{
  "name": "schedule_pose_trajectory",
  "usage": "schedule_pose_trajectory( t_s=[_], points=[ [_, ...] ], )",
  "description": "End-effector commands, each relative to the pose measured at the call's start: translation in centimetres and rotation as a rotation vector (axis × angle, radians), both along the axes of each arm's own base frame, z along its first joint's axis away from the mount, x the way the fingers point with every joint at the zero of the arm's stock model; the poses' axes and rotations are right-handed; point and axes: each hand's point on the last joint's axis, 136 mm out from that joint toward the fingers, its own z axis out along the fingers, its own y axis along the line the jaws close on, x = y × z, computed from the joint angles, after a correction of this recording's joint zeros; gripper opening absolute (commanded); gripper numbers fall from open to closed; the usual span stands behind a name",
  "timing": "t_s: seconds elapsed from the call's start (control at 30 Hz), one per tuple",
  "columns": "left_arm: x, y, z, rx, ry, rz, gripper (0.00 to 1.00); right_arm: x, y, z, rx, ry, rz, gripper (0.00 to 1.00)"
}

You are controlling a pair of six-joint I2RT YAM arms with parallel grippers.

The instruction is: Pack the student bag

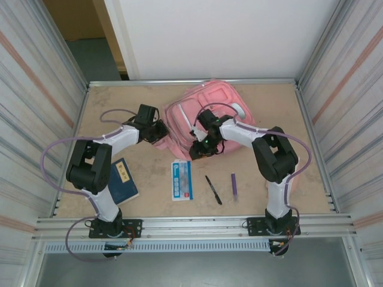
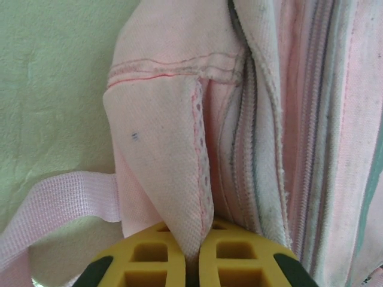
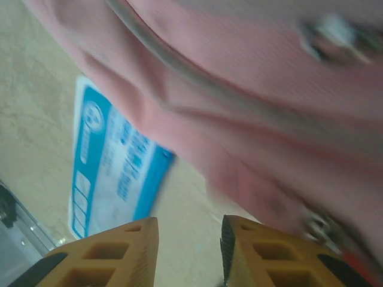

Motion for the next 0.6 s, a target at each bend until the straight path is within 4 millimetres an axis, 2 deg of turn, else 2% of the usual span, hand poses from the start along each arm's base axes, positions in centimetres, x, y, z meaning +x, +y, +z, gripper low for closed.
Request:
schedule_pose_trajectory(
  t_s=[0.0, 0.1, 0.13, 0.2, 0.3, 0.4, 0.47, 0.57],
  points=[
    [-1.3, 1.6, 0.9, 0.005, 0.003, -0.014, 0.27, 0.7, 1.1, 1.4, 0.035, -0.061, -0.024, 0.39],
    [-3.3, 3.3, 2.4, -0.001, 0.003, -0.064, 0.43, 0.3, -0.8, 3.2, 0.025, -0.147, -0.034, 0.47],
    [-4.1, 3.4, 3.4, -0.012, -0.002, -0.097, 0.46, 0.2, -1.6, 4.0, 0.025, -0.187, -0.044, 0.52],
    [-5.9, 3.1, 5.1, 0.002, -0.018, -0.165, 0.51, 0.0, -3.3, 5.4, 0.030, -0.244, -0.065, 0.54],
    [-9.0, 0.5, 7.3, 0.014, -0.068, -0.308, 0.55, 0.6, -7.2, 7.3, -0.026, -0.347, -0.161, 0.60],
    [-11.3, -3.4, 8.5, 0.028, -0.117, -0.480, 0.55, 1.7, -11.0, 8.8, -0.087, -0.472, -0.290, 0.69],
    [-12.3, -5.9, 8.0, 0.048, -0.119, -0.580, 0.54, 2.3, -12.6, 9.1, -0.096, -0.500, -0.360, 0.72],
    [-12.5, -8.2, 6.3, 0.060, -0.059, -0.639, 0.47, 2.2, -12.8, 8.5, -0.094, -0.462, -0.370, 0.69]
  ],
)
